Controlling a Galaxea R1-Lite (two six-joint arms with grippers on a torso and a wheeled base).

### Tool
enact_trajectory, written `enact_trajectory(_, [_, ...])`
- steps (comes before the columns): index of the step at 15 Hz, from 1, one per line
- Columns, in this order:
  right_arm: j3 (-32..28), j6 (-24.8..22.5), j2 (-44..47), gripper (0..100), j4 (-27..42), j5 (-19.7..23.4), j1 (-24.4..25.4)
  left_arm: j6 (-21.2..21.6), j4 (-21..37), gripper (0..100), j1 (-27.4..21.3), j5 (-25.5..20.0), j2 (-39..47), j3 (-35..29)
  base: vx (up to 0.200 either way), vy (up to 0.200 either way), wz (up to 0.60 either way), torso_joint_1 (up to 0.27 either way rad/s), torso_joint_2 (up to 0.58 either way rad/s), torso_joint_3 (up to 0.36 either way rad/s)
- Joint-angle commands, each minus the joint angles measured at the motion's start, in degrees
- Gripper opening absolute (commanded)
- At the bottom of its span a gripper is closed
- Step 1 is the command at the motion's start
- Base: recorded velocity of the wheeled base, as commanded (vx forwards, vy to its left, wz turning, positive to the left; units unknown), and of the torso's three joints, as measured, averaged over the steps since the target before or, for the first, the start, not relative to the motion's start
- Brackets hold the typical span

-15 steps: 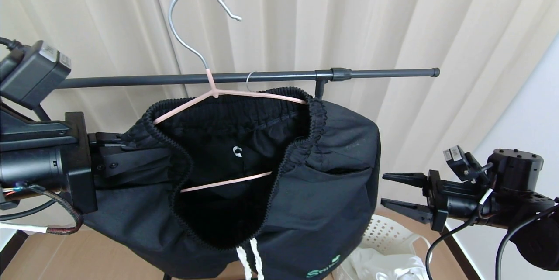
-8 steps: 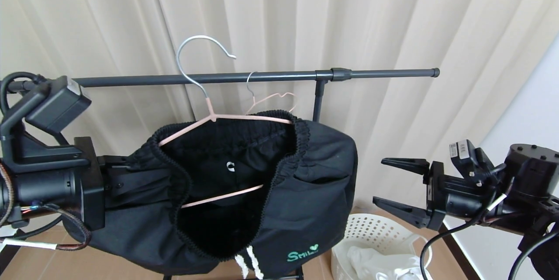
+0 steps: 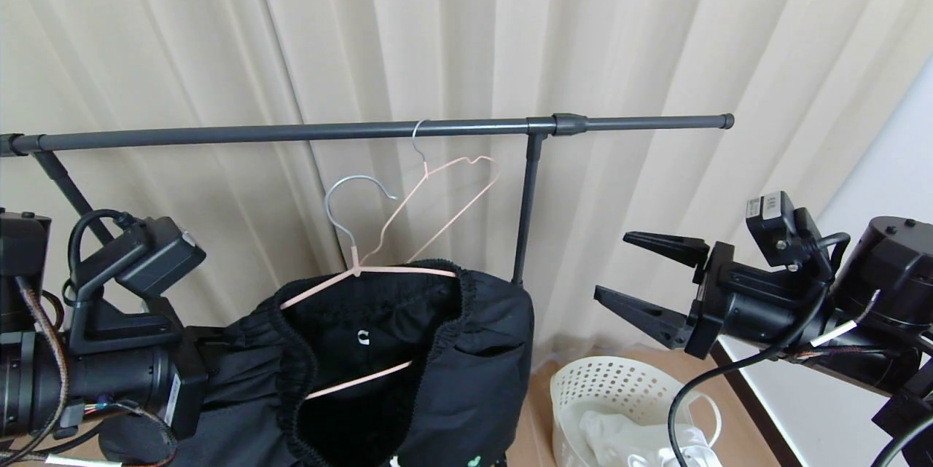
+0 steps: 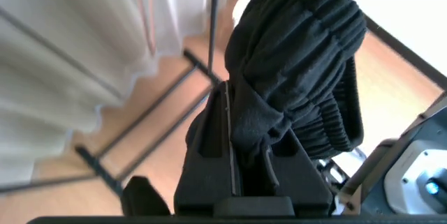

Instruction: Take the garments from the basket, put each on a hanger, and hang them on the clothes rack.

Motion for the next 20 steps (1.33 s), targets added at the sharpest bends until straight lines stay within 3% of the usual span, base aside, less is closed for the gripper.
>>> enact_trajectory(1, [-0.16,0.07,-0.59,100,-0.02,-0.08,0.20,-0.08,-0.87,0,0.67,1.86,2.05,1.95,0.000,0.000,0.00,0.000,0.00,0.000])
enact_trajectory(6, [-0.25,-0.02,0.28,100,-0.02,-0.08,0.20,0.10,-4.65,0,2.87,4.06,5.65,5.47,0.000,0.000,0.00,0.000,0.00,0.000])
enact_trajectory(13, [-0.33,-0.02,1.43,100,-0.02,-0.17,0.20,0.27,-5.44,0,3.13,13.81,12.94,5.64,0.000,0.000,0.00,0.000,0.00,0.000])
enact_trajectory(20, [-0.25,-0.02,2.04,100,-0.11,-0.17,0.20,0.27,-11.95,0,9.02,14.51,14.97,10.83,0.000,0.000,0.00,0.000,0.00,0.000])
